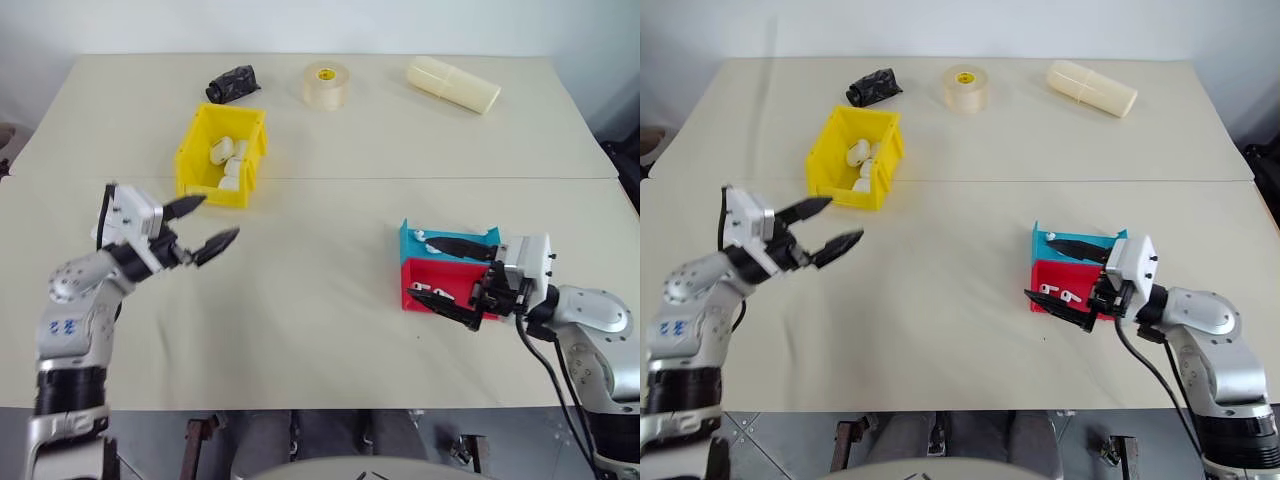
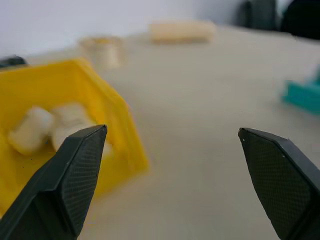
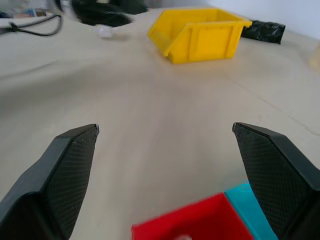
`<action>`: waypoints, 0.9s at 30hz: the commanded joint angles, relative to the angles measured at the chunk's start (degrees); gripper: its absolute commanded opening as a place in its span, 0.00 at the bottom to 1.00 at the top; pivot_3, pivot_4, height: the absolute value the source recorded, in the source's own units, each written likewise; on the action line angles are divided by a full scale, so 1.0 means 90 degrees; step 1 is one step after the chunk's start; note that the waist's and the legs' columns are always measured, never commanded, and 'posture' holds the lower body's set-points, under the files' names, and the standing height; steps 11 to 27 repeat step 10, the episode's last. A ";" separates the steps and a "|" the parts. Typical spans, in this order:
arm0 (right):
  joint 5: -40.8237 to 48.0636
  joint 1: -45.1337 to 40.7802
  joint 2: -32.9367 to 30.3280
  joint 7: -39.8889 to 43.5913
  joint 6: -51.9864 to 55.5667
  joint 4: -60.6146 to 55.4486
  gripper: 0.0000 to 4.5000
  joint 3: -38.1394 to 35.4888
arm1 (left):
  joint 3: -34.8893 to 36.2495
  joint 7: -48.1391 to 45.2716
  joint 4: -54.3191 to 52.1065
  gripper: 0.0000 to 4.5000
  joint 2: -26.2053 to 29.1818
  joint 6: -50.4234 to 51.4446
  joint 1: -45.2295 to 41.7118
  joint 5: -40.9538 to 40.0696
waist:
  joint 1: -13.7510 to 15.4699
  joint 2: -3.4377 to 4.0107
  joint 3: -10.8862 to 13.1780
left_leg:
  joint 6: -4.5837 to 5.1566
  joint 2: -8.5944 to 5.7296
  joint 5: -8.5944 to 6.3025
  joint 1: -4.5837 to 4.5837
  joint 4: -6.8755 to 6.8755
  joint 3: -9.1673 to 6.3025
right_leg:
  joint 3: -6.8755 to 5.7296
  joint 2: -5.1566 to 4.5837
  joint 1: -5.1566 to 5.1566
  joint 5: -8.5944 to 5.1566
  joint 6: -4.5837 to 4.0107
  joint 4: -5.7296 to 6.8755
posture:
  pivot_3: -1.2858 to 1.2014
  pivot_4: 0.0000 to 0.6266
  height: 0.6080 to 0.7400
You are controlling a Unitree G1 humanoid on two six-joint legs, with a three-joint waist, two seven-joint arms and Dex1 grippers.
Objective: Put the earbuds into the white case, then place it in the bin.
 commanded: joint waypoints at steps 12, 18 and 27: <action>-0.0095 -0.0211 -0.0527 0.0674 -0.0424 0.0901 1.00 -0.0503 | -0.0166 -0.0253 -0.0865 0.99 -0.0008 -0.1008 0.0817 0.0381 | 0.0102 0.0001 -0.0001 | 0.0004 -0.0001 -0.0003 0.0000 -0.0001 0.0001 | 0.0005 -0.0011 0.0001 0.0000 0.0000 0.0002 | 0.52 0.24 1.00; -0.0095 -0.0211 -0.0527 0.0674 -0.0424 0.0901 1.00 -0.0503 | -0.0166 -0.0253 -0.0865 0.99 -0.0008 -0.1008 0.0817 0.0381 | 0.0102 0.0001 -0.0001 | 0.0004 -0.0001 -0.0003 0.0000 -0.0001 0.0001 | 0.0005 -0.0011 0.0001 0.0000 0.0000 0.0002 | 0.52 0.24 1.00; -0.0095 -0.0211 -0.0527 0.0674 -0.0424 0.0901 1.00 -0.0503 | -0.0166 -0.0253 -0.0865 0.99 -0.0008 -0.1008 0.0817 0.0381 | 0.0102 0.0001 -0.0001 | 0.0004 -0.0001 -0.0003 0.0000 -0.0001 0.0001 | 0.0005 -0.0011 0.0001 0.0000 0.0000 0.0002 | 0.52 0.24 1.00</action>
